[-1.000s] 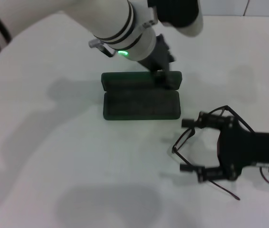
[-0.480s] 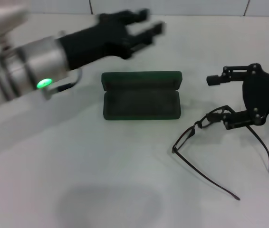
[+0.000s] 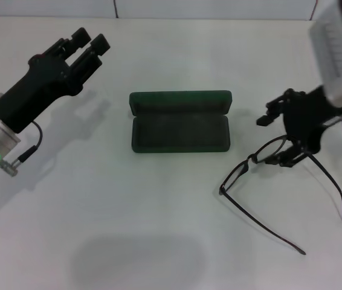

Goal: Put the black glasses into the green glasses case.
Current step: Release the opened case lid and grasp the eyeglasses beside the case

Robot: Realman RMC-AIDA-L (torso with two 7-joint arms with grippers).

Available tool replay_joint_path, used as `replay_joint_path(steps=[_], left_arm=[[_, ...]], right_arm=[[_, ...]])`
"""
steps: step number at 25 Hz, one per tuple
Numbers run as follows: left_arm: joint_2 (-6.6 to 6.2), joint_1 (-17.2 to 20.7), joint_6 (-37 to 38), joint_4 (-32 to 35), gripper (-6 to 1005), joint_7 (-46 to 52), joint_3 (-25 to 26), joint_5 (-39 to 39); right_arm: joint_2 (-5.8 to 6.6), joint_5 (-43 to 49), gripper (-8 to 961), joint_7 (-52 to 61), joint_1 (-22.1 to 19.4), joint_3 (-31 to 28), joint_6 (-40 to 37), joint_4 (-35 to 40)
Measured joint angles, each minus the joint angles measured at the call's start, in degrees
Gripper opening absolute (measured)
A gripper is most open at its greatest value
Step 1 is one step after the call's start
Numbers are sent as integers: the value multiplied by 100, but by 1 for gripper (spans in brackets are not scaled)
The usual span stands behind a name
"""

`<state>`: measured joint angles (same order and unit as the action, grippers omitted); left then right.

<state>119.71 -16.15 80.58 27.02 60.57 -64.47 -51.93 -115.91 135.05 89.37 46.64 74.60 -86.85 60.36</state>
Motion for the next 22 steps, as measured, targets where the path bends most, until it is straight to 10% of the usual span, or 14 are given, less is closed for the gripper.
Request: replay_joint_path(steps=[22], left_arm=[[21, -157, 16, -434, 511, -91, 63, -1]], right_arm=[[-28, 195, 688, 298, 876, 1981, 813, -673]])
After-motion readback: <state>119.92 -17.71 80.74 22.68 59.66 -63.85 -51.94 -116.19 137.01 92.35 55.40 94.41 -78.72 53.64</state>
